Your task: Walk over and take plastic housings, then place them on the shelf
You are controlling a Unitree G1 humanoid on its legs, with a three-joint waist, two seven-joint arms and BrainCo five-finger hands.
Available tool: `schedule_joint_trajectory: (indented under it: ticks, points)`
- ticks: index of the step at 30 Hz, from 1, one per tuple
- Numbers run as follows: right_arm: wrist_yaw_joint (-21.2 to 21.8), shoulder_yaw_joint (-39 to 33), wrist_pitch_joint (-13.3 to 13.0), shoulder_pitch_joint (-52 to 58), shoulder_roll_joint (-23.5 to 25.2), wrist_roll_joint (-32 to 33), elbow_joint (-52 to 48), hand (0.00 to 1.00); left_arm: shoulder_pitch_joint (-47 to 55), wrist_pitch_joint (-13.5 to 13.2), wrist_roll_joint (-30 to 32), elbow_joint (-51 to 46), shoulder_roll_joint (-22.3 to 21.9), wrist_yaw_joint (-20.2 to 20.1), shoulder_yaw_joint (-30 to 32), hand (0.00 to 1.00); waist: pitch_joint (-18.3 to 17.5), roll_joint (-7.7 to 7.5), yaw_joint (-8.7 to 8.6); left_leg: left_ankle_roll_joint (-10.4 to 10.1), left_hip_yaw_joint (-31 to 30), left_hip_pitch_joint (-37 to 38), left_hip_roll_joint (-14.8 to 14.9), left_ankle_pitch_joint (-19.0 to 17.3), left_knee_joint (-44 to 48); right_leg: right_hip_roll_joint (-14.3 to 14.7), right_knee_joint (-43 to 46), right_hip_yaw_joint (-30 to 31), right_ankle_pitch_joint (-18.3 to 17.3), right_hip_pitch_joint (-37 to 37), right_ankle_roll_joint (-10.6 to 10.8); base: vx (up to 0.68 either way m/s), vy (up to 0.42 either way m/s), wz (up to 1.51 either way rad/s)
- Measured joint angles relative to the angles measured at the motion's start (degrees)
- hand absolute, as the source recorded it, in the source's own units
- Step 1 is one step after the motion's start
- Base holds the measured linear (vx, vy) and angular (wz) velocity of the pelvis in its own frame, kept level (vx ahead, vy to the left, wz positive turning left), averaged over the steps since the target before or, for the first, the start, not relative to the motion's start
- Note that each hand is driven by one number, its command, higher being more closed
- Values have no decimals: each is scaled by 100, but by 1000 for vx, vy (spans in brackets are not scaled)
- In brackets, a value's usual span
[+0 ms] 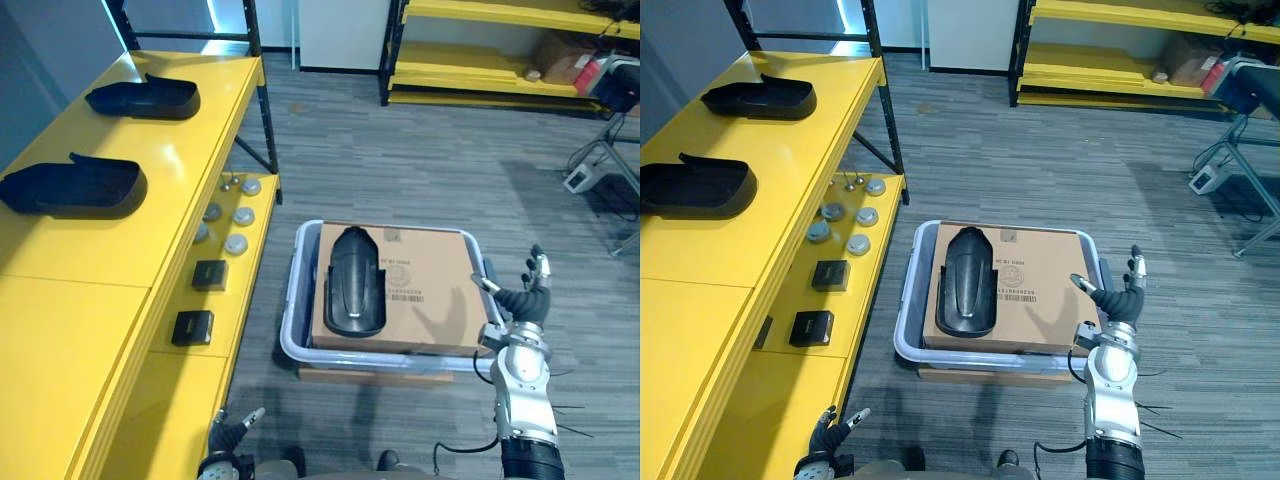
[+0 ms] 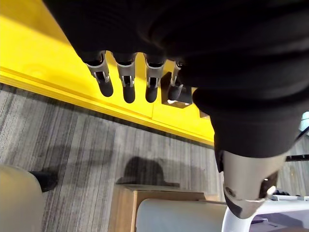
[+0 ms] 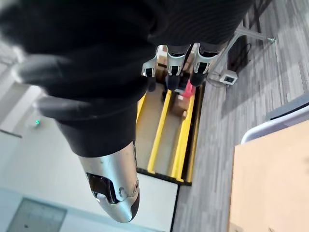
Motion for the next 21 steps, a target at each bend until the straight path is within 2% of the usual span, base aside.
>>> schedule_joint_trajectory:
  ticks: [5,10,14,15,16,18,19,21]
  points:
    - [-54,80,442,-718,-13,-525,1190,0,-238,-26,-4,-49,-5,14,-17,0,412,70,193,7,-225,-326,-21,107,19,-3,-4,-200,24,-193,-25,-4,1,23]
    - [-250,209,657,-1406,2,-727,1960,0,-357,-38,-11,-153,-5,55,-51,0,701,69,292,7,-425,-524,-45,107,106,-5,-42,-288,45,-235,-54,26,14,21]
    - [-286,322,687,-1933,47,-802,2201,0,-387,-122,-14,-340,6,173,-186,0,973,89,335,7,-439,-683,-57,107,219,-10,-107,-243,184,-305,-131,14,46,5]
    - [-295,350,686,-1976,49,-826,2201,0,-404,-140,-16,-348,8,181,-210,0,1005,91,362,7,-437,-692,-59,107,218,-12,-107,-224,195,-319,-135,0,63,-7]
    - [-340,378,686,-2036,51,-833,2215,0,-468,-142,-16,-345,5,214,-246,0,1033,91,459,7,-416,-732,-54,107,220,-10,-107,-153,237,-387,-156,-2,42,-9]
    - [-392,447,691,-2206,78,-834,2352,0,-515,-143,-18,-344,3,261,-257,0,1091,93,489,7,-426,-787,-56,107,252,-16,-113,-105,265,-417,-179,-2,44,0]
    - [-443,458,713,-2244,85,-850,2370,100,-529,-147,-43,-348,1,272,-268,0,1096,94,540,7,-432,-812,-54,107,252,-23,-110,-95,272,-444,-188,1,32,5]
    - [-509,460,778,-2351,85,-957,2469,100,-555,-144,-71,-343,2,297,-289,0,1101,92,580,7,-432,-841,-53,107,261,-28,-104,-86,290,-472,-179,0,0,0]
